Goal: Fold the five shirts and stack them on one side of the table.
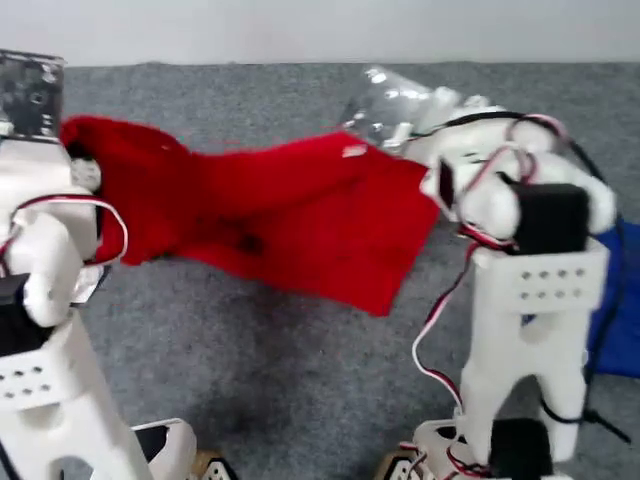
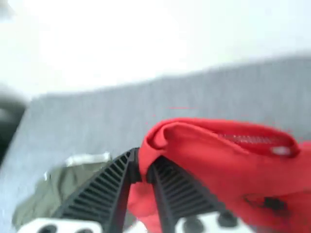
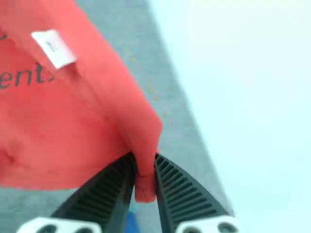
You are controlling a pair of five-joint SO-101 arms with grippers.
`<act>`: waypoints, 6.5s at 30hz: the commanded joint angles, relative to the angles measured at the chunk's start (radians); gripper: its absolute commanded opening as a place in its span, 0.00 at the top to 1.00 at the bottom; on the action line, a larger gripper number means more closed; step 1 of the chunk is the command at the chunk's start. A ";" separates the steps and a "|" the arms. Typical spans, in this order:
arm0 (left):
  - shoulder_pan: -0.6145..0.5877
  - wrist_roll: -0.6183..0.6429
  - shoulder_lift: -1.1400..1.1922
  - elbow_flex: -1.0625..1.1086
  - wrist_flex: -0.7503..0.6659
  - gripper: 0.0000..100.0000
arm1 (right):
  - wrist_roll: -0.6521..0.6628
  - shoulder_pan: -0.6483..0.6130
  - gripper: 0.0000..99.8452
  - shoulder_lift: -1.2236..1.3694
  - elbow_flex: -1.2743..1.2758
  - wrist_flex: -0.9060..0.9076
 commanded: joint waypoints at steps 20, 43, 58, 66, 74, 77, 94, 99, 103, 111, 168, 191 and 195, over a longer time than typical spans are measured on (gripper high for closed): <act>0.195 0.025 0.000 -0.390 -0.109 0.98 | -0.015 0.259 0.99 -0.150 -0.135 -0.087; 0.632 -0.068 0.025 0.611 -0.362 0.99 | -0.017 0.219 0.99 -0.159 0.135 0.051; 0.712 -0.068 0.675 0.228 -0.373 0.98 | -0.018 0.240 0.99 -0.150 0.284 0.042; 0.806 -0.086 0.973 0.004 -0.374 0.98 | -0.018 0.344 0.99 -0.157 0.316 -0.050; 0.830 -0.081 1.163 -0.200 -0.348 0.90 | -0.018 0.348 0.99 -0.154 0.316 -0.047; 0.850 -0.081 1.195 -0.265 -0.276 0.89 | -0.018 0.349 0.99 -0.154 0.316 -0.048; 0.896 -0.081 1.439 -0.604 -0.025 0.82 | -0.018 0.349 0.99 -0.159 0.316 -0.025; 0.891 -0.081 1.554 -0.796 0.064 0.82 | -0.018 0.349 0.99 -0.159 0.316 -0.025; 0.893 -0.081 1.643 -0.940 0.129 0.87 | -0.018 0.349 0.99 -0.159 0.316 -0.027; 0.893 -0.086 1.772 -1.199 0.255 0.98 | -0.018 0.349 0.99 -0.159 0.316 -0.027; 0.404 -0.462 0.528 -1.452 0.089 0.99 | -0.074 0.223 0.99 -0.203 -0.207 -0.203; 0.402 -0.661 0.374 -1.452 0.189 0.99 | -0.072 0.280 0.99 -0.248 -0.138 -0.271; 0.400 -0.661 0.341 -1.452 0.190 0.99 | -0.071 0.252 0.99 -0.314 -0.138 -0.206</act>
